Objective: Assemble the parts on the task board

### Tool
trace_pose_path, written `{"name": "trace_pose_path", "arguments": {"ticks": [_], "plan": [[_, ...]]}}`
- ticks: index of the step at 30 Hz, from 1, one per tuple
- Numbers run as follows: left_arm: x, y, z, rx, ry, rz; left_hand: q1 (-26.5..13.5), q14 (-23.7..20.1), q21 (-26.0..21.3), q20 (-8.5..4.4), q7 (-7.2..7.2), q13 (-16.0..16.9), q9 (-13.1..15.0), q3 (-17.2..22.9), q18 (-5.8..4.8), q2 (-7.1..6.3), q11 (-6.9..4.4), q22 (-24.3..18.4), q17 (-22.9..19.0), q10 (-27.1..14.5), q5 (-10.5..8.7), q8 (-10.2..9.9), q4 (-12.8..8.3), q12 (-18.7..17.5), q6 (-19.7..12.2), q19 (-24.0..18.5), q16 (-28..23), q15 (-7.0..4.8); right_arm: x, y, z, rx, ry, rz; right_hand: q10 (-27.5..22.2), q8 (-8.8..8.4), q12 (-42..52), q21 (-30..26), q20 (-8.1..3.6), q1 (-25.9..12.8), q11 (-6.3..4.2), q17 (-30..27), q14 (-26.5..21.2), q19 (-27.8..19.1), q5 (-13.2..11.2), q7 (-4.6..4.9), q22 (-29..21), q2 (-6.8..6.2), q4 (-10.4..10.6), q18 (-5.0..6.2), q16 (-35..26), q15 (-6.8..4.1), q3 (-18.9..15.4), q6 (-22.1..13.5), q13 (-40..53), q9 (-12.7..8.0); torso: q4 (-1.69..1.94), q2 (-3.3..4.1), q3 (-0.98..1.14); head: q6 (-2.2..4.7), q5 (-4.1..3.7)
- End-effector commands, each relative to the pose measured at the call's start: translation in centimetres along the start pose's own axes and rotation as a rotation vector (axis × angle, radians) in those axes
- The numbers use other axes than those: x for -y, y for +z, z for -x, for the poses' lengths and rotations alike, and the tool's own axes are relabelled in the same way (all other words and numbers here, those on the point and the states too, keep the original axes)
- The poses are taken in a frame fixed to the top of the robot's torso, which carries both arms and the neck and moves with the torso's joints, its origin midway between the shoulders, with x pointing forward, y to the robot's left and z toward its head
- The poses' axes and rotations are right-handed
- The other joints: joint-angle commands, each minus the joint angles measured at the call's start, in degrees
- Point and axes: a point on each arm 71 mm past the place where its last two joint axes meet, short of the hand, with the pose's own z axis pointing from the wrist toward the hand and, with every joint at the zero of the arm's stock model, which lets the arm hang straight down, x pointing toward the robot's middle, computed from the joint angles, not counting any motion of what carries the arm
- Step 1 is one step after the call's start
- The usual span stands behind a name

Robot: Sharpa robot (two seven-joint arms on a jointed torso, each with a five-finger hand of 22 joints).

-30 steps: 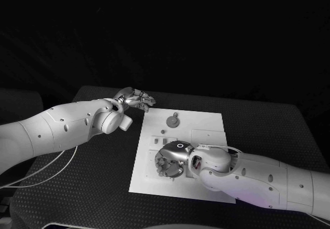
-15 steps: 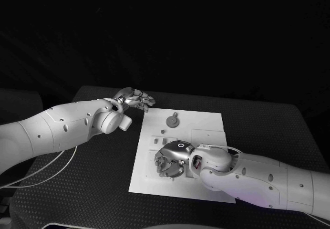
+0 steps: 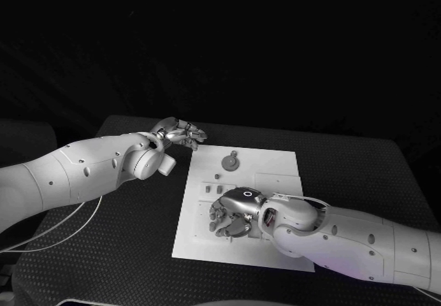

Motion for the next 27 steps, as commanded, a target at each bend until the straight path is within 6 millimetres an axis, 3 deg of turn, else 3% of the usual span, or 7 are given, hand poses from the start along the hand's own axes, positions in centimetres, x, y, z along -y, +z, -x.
{"name": "trace_pose_path", "arguments": {"ticks": [1,14,18,22,24,26,27], "plan": [[0.2,0.0,-0.1,-0.014,-0.007,-0.007,-0.6,0.0,-0.3,0.45,-0.15,0.0,-0.1,0.0,1.13,0.11,0.04,0.1,0.1,-0.6,-0.22,0.3,0.3,-0.2,-0.4,0.0,-0.3,0.24,-0.3,-0.4,0.7,0.068,0.057,0.029,-0.9,-0.33,-0.5,0.6,-0.34,0.0,0.13,0.2,0.5,0.5,0.0,0.02,0.2,-0.99,0.4,3.58,0.5,0.4,0.0,-0.7,0.0,-0.1,-0.02,0.0,0.01,0.07,-0.01],[0.2,0.0,0.0,-0.021,-0.007,-0.004,-0.7,0.0,-0.4,0.48,-0.12,0.0,-0.1,-0.1,1.11,-0.01,0.08,0.1,0.2,-0.6,-0.23,0.3,0.4,-0.2,-0.5,0.0,-0.4,0.27,2.4,-2.7,6.4,0.211,0.304,-0.007,-3.1,-1.74,-1.7,3.0,-1.69,-2.2,0.92,1.9,1.5,2.0,0.1,-0.61,1.4,-2.23,1.0,3.58,4.4,1.16,-2.3,-4.4,-0.1,-0.7,-0.02,-0.02,-0.01,0.94,-0.34],[0.2,0.0,-0.1,-0.024,-0.008,-0.005,-0.8,0.0,-0.4,0.49,-0.11,0.0,-0.1,-0.1,1.1,-0.03,0.09,0.1,0.2,-0.7,-0.23,0.4,0.4,-0.2,-0.5,0.0,-0.4,0.28,5.2,-4.2,8.3,0.223,0.356,-0.109,-2.0,-1.15,-1.1,3.1,-1.84,-2.9,0.63,2.0,1.2,1.8,0.0,1.32,1.5,-0.68,1.4,3.58,4.7,0.91,-2.3,-3.5,0.4,-0.5,-0.06,-0.01,-0.02,1.3,-0.91],[0.1,-0.1,0.1,-0.02,-0.007,-0.004,-0.9,0.0,-0.4,0.49,-0.1,0.0,-0.1,-0.2,1.1,-0.04,0.09,0.1,0.2,-0.7,-0.23,0.4,0.5,-0.2,-0.5,0.0,-0.5,0.28,8.5,-6.2,9.2,0.137,0.367,-0.275,9.9,1.27,8.8,3.2,-1.73,-4.1,-2.94,1.8,1.2,1.7,-0.2,-1.02,1.6,0.62,1.6,3.58,4.9,-2.41,-4.0,0.1,7.3,0.9,-0.18,-0.03,-0.04,1.69,-1.95],[0.1,-0.1,0.1,-0.019,-0.007,-0.005,-0.9,0.0,-0.4,0.5,-0.1,0.0,-0.1,-0.2,1.1,-0.04,0.1,0.1,0.2,-0.7,-0.23,0.4,0.6,-0.2,-0.5,0.0,-0.5,0.28,9.8,-7.2,9.3,0.082,0.416,-0.35,10.2,2.71,18.9,3.9,-1.81,-4.6,-4.57,2.6,1.7,2.2,0.2,-2.1,1.9,1.1,1.3,3.58,6.5,-3.62,-5.8,1.6,16.3,2.3,-0.21,-0.06,-0.01,1.84,-2.33],[0.1,-0.1,0.1,-0.02,-0.007,-0.003,-1.0,0.0,-0.4,0.5,-0.1,0.0,-0.1,-0.2,1.1,-0.04,0.1,0.1,0.2,-0.7,-0.23,0.4,0.6,-0.2,-0.5,0.0,-0.5,0.28,10.5,-8.0,9.0,0.022,0.462,-0.383,4.8,3.53,33.7,6.0,-2.33,-6.1,-4.72,5.1,2.7,3.3,0.6,-2.96,3.0,2.26,2.0,3.58,10.5,-4.83,-7.1,1.6,30.2,3.8,-0.24,-0.07,0.03,2.06,-3.03],[0.1,-0.1,0.2,-0.019,-0.007,-0.002,-1.0,0.0,-0.4,0.5,-0.1,0.0,-0.1,-0.2,1.1,-0.04,0.09,0.1,0.3,-0.7,-0.23,0.4,0.6,-0.2,-0.5,0.0,-0.5,0.28,10.8,-8.4,9.0,0.033,0.496,-0.4,-4.7,3.83,42.6,6.3,-2.94,-6.3,-3.7,5.8,0.7,2.4,0.4,-3.78,3.6,2.63,2.1,3.58,11.0,-3.42,-6.7,1.2,39.8,4.9,-0.31,-0.09,0.04,2.25,-3.6]]}}
